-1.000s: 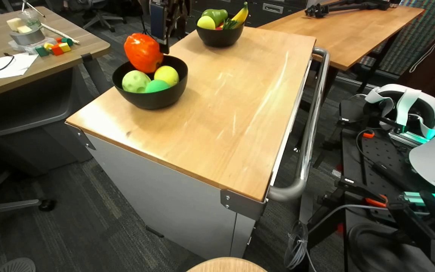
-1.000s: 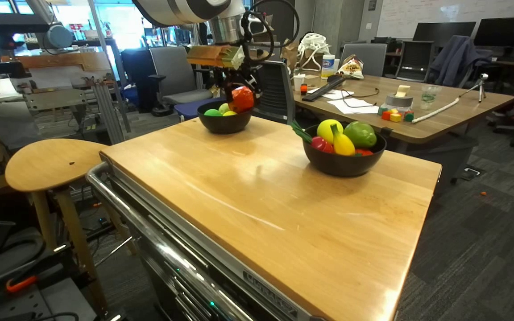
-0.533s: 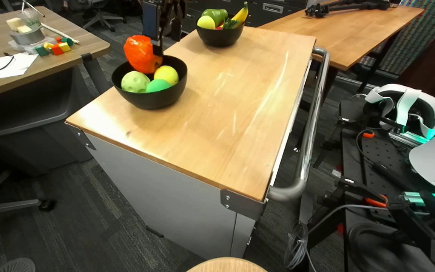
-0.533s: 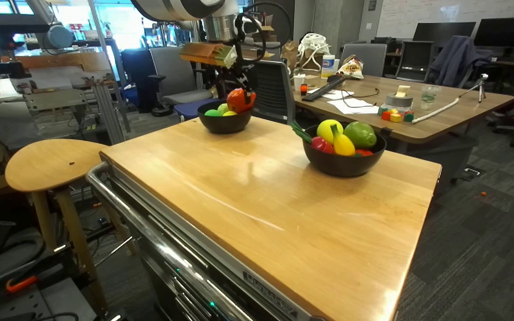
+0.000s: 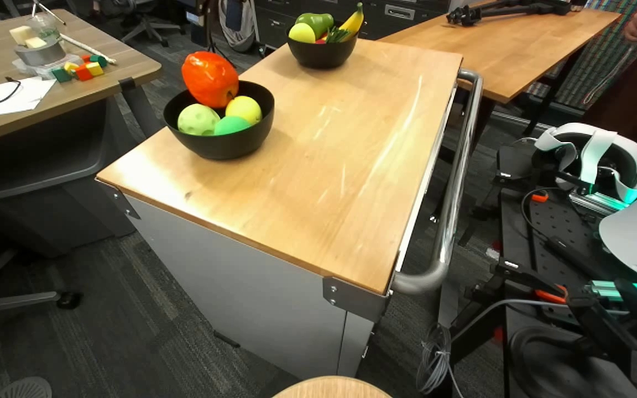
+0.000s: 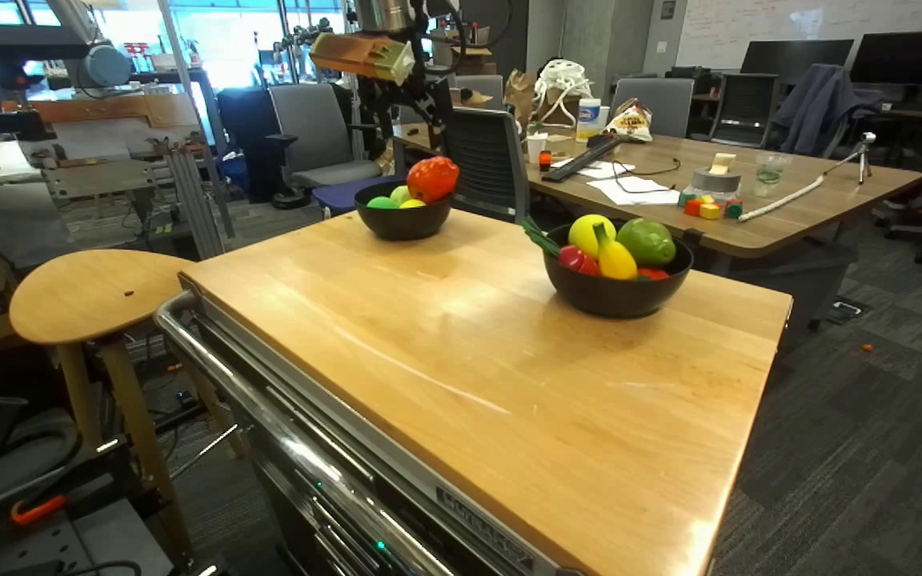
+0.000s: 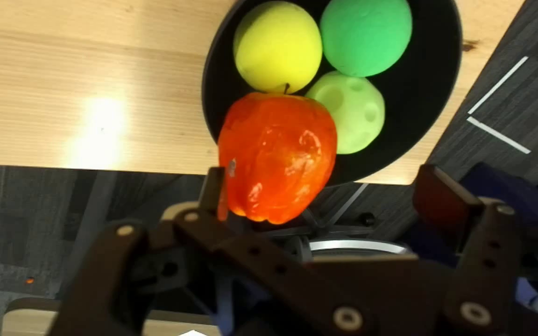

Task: Remove all the fruit toys from the bowls starting with the one on the left

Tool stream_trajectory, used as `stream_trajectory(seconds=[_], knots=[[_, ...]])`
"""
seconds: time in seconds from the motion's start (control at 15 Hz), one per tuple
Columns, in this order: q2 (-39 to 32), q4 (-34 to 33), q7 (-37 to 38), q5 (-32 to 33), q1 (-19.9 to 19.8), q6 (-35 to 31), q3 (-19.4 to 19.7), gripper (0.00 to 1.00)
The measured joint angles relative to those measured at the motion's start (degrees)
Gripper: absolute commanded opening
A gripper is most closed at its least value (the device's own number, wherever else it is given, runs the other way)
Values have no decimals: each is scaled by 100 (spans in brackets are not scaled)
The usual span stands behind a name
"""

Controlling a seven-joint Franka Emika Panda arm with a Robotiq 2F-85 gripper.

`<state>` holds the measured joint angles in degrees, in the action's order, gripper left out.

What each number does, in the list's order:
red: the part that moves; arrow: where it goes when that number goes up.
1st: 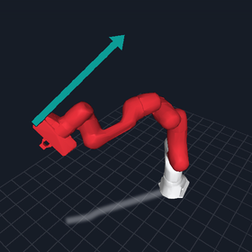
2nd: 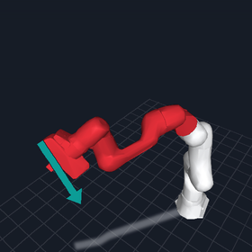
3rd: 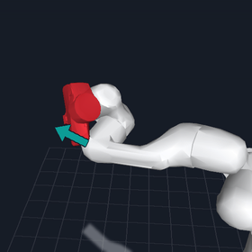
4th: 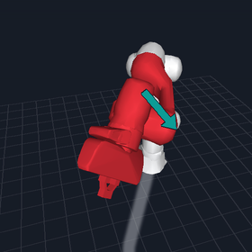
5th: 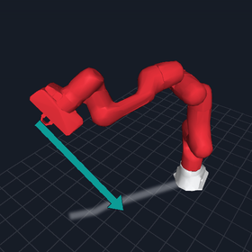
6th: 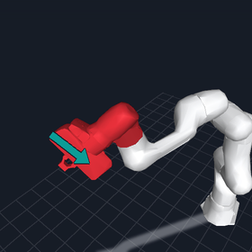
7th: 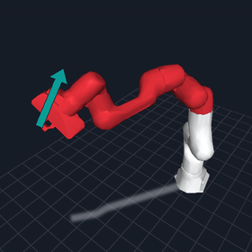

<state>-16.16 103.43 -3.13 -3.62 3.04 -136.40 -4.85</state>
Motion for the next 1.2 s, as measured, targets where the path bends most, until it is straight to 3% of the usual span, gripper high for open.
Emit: stream_trajectory(seconds=[0.53,1.13,1.2], knots=[[-253,-84,160,156,31,-47,32,100],[-648,-94,161,311,37,-577,90,100],[-684,-95,162,339,37,-615,114,84]])
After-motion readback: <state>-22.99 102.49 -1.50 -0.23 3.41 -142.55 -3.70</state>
